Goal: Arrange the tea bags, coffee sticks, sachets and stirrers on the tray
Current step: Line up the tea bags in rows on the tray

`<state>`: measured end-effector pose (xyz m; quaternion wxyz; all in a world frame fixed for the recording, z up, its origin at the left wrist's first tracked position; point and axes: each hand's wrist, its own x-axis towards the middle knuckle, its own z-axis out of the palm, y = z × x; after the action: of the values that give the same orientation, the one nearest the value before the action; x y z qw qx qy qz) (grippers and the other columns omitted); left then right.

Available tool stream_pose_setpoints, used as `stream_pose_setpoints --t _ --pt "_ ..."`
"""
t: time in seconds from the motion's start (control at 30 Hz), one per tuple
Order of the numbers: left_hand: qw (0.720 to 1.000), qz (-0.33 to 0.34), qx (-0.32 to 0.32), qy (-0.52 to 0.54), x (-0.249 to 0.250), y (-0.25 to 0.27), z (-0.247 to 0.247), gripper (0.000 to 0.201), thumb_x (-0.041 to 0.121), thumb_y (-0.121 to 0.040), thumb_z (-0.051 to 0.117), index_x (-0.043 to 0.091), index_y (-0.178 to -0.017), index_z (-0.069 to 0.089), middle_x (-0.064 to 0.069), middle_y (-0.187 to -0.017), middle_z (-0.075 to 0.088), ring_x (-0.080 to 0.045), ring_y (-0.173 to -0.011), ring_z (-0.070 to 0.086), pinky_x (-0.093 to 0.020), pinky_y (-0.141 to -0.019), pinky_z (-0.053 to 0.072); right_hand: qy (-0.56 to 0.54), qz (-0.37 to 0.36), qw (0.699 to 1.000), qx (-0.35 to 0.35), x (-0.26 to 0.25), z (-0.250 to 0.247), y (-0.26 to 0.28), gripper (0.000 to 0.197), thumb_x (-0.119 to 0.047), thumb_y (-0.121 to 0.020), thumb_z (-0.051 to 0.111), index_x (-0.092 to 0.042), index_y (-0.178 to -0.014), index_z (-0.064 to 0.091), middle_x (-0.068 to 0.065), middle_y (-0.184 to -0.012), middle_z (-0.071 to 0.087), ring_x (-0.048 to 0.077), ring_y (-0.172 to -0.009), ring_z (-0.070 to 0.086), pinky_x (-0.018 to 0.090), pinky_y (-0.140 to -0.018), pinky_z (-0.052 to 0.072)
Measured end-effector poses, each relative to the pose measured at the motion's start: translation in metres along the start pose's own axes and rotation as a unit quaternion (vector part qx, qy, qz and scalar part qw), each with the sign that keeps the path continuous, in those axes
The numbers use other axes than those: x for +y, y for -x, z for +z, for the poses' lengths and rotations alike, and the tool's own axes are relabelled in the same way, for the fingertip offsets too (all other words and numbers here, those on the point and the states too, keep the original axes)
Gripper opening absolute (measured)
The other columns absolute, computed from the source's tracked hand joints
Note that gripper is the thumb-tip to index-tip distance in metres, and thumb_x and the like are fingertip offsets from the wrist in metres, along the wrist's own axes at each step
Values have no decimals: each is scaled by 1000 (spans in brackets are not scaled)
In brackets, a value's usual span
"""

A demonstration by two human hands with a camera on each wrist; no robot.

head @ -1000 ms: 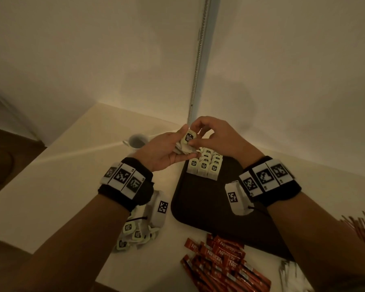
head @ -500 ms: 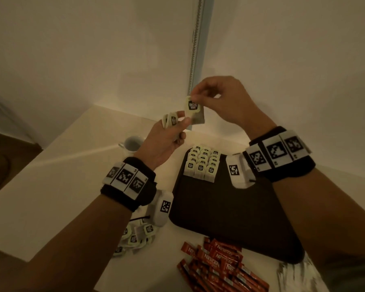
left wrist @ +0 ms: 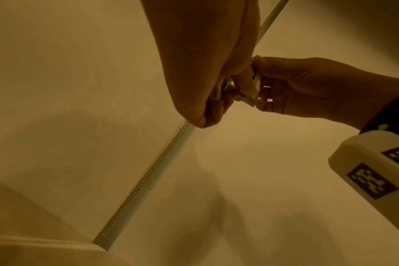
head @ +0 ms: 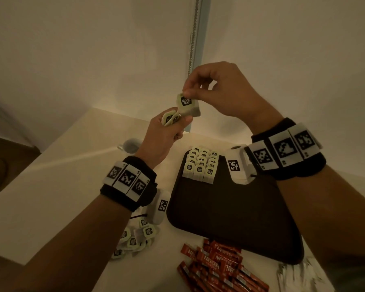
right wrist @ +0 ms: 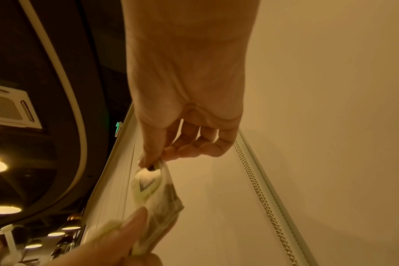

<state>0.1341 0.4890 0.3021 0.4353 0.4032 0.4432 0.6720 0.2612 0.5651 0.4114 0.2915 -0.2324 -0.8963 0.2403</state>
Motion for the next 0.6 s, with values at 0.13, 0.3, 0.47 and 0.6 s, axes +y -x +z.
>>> stream_pose_setpoints --t 0.13,0.3,0.47,0.6 --pt "1000 -6 4 5 2 0 -1 8 14 -81 69 17 -85 63 0 -66 46 -10 -57 39 -19 -53 38 2 6 1000 11 -1 0 0 4 -22 -83 69 -22 -83 65 -20 -77 60 -5 -67 52 12 -69 43" --pt "1000 5 10 0 5 1 -2 3 15 -83 67 16 -84 64 -3 -66 44 -11 -57 38 -22 -53 36 9 35 999 10 3 3 4 14 -28 -87 65 -14 -88 62 -5 -77 61 0 -63 51 9 -64 42" --pt "999 11 34 3 7 3 0 13 6 -86 65 18 -85 63 -3 -67 47 -12 -58 39 -24 -54 36 12 49 999 10 7 5 8 15 -28 -81 72 -14 -86 69 5 -75 66 8 -65 54 18 -65 45" --pt "999 26 42 -22 7 5 3 12 6 -87 64 15 -81 62 0 -60 46 -13 -57 38 -25 -53 34 -5 44 999 20 8 9 8 5 -26 -84 69 -22 -86 66 -4 -75 62 -3 -63 51 7 -64 41"
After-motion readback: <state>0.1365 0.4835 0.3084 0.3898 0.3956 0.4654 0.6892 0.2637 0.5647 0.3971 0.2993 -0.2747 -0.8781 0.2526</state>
